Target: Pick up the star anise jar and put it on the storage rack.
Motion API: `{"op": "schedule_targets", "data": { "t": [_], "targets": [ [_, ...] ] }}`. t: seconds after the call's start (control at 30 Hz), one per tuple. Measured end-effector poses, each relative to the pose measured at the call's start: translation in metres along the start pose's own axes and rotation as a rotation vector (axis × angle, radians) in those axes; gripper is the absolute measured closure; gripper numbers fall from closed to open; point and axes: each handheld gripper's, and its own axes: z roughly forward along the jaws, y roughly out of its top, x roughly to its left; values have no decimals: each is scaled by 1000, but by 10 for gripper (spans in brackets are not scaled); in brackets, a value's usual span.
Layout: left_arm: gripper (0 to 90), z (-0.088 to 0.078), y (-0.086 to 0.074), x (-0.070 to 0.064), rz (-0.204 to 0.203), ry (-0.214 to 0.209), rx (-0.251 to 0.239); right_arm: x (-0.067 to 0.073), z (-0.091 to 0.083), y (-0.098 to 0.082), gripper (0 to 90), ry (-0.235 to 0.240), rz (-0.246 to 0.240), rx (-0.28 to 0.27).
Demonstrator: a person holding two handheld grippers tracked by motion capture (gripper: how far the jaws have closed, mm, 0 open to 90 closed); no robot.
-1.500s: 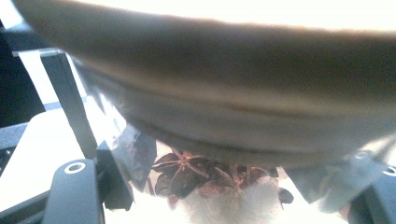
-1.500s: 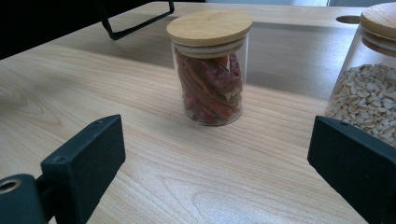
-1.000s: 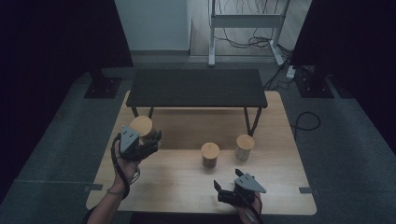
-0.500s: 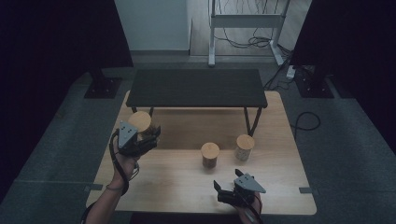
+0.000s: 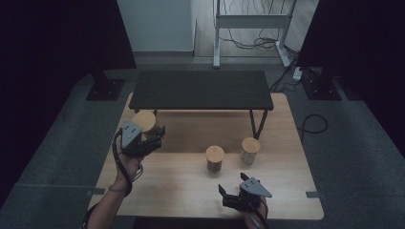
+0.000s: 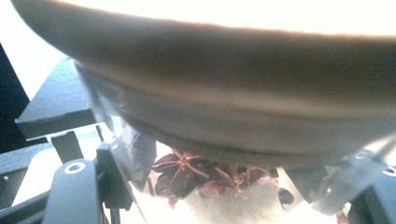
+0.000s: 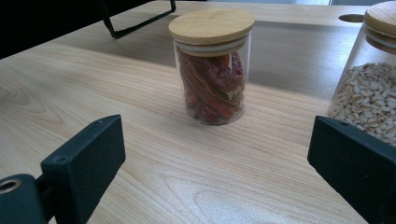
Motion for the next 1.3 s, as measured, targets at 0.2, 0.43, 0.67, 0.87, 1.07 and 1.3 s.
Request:
{"op": "schedule_targets", "data": {
  "t": [0.2, 0.43, 0.67, 0.87, 1.07, 1.3],
  "targets": [
    [261, 3, 5, 0, 8, -1, -13, 0, 0, 0, 37, 0, 2, -2],
    [262, 9, 11, -1, 22, -11, -18, -2, -1, 0, 37, -3, 9, -5],
    [261, 12, 13, -3, 38, -14, -14, -2, -1, 0, 37, -2, 10, -3],
    [262, 14, 19, -3, 43, -13, -21, -2, 0, 0, 37, 0, 11, -3],
    [261, 15, 25, -4, 46, -11, -36, -3, 0, 0, 37, -1, 13, -3],
    [261, 17, 32, -5, 51, -5, -46, -3, -1, -1, 36, 5, 17, -8]
  ]
}}
